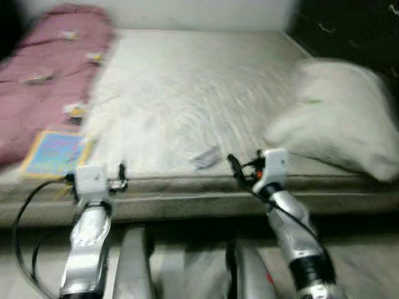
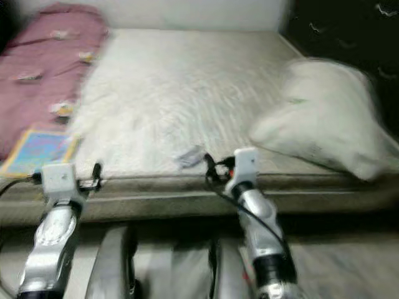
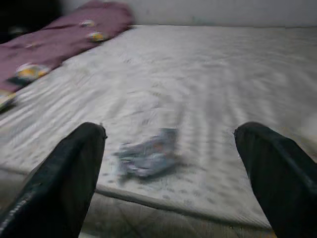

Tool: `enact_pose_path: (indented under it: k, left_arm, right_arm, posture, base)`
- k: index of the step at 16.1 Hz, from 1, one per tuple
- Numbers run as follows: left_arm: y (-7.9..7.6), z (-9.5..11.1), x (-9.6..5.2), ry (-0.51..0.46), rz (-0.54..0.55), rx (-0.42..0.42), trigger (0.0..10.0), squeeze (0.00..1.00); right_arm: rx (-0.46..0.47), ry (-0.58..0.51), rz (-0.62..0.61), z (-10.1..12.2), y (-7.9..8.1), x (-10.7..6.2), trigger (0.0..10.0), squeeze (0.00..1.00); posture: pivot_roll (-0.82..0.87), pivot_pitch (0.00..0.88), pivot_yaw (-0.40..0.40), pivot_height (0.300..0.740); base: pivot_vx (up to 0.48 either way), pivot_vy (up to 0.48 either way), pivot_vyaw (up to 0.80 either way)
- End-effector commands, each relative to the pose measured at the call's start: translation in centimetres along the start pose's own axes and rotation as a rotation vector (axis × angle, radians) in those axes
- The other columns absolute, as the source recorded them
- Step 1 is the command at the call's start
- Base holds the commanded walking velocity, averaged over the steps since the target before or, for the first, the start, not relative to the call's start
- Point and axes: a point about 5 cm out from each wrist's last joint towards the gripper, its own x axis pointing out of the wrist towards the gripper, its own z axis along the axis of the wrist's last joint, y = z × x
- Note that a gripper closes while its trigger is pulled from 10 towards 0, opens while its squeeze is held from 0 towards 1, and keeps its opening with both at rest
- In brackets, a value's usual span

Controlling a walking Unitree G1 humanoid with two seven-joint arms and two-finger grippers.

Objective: Clean up the room

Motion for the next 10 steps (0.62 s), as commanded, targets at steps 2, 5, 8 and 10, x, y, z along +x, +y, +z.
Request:
enact_pose_path:
  k: [2, 5, 8, 10]
  left_arm:
    - [1.1, -1.3, -0.5, 0.055, 0.044, 0.022, 10.0, 0.00]
    - [0.8, -1.6, -0.8, 0.066, 0.048, 0.003, 10.0, 0.00]
    - [0.3, -1.6, -0.9, 0.062, -0.006, -0.038, 10.0, 0.00]
    - [0.1, -1.5, -0.9, 0.058, -0.029, -0.053, 10.0, 0.00]
  right_arm:
    - [0.000, 0.010, 0.062, -0.4, 1.6, 0.3, 10.0, 0.00]
    - [0.004, 0.006, 0.072, -0.4, 1.8, 0.4, 10.0, 0.00]
    - [-0.001, 0.007, 0.069, -0.4, 1.5, 0.4, 10.0, 0.00]
    - [-0.003, 0.008, 0.070, -0.5, 1.5, 0.3, 10.0, 0.00]
  posture:
    - [0.07, 0.000, -0.038, 0.542]
    - [0.07, 0.000, -0.045, 0.542]
    - [0.06, 0.000, -0.046, 0.542]
    - [0.06, 0.000, -0.044, 0.542]
  base:
    - [0.000, 0.000, 0.80]
    - [0.000, 0.000, 0.50]
    - [0.000, 0.000, 0.00]
    - [0.131, 0.000, 0.00]
